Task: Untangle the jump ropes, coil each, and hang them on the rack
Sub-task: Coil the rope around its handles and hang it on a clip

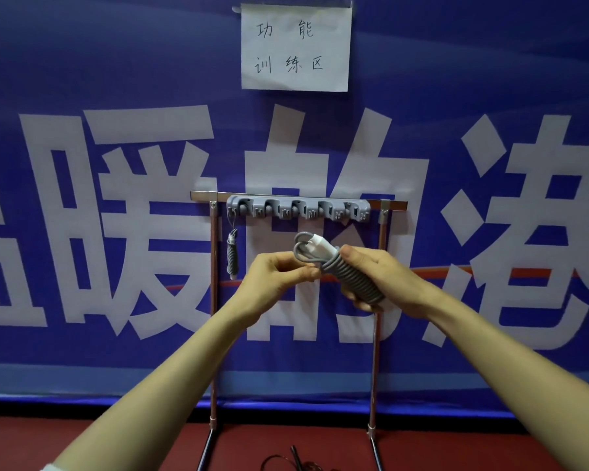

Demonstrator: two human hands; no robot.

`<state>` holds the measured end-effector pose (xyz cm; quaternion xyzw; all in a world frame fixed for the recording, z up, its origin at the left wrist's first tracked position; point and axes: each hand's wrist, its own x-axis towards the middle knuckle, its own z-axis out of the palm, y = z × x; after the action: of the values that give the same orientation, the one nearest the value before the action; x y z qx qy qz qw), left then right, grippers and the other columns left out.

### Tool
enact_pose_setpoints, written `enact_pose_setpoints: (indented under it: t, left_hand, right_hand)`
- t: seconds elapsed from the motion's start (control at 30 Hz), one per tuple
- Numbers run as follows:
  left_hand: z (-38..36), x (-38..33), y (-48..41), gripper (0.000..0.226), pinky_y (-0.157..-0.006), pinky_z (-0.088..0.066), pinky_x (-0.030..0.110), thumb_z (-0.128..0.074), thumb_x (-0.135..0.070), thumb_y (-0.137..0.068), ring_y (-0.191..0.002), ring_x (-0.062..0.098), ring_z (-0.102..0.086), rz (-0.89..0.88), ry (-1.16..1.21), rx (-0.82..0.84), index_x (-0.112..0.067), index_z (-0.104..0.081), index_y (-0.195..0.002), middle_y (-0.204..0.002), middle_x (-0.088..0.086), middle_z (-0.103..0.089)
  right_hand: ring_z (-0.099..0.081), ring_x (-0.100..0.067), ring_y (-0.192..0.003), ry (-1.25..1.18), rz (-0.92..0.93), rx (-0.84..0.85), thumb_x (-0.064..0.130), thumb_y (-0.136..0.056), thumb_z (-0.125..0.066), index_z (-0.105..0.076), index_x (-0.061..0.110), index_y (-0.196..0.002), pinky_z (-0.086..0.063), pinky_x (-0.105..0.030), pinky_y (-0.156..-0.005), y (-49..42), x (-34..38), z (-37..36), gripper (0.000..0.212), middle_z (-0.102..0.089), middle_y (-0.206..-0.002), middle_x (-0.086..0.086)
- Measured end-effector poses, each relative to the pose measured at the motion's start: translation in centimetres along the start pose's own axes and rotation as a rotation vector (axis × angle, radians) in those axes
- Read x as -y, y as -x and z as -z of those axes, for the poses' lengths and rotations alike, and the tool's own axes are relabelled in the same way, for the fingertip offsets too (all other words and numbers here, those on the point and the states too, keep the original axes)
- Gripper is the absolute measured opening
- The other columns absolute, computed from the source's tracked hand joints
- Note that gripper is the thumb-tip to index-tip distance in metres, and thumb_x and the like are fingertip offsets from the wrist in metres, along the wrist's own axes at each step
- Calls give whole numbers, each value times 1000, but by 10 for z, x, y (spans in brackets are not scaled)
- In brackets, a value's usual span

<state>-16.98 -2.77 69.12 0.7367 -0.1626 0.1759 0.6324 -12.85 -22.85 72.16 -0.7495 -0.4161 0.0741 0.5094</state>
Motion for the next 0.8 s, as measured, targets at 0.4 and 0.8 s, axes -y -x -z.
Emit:
enact_pose_setpoints:
  t: [0.4,0.8]
  left_hand:
    - [15,-17,-15,21,-73,-47,14,-71,0,-82,-78,-2,-61,-237,-475,320,-20,-70,-87,-79,-15,-68]
    - [-21,-35,-17,10,-67,-47,39,-59,-20,-90,-85,28,-57,-363,-1294,51,-17,-51,-93,-101,2,-55]
  right_hand:
    - [-48,-17,-50,-6,-281,393,67,-83,-49,-57,8,-102,-42,-22,-43,2,9,18,63,-55,-67,-7]
    - [-57,-14,-76,1262,-127,38,80,-82,-31,-53,34,-102,-46,-33,-67,-10,23,4,55,-58,-79,8]
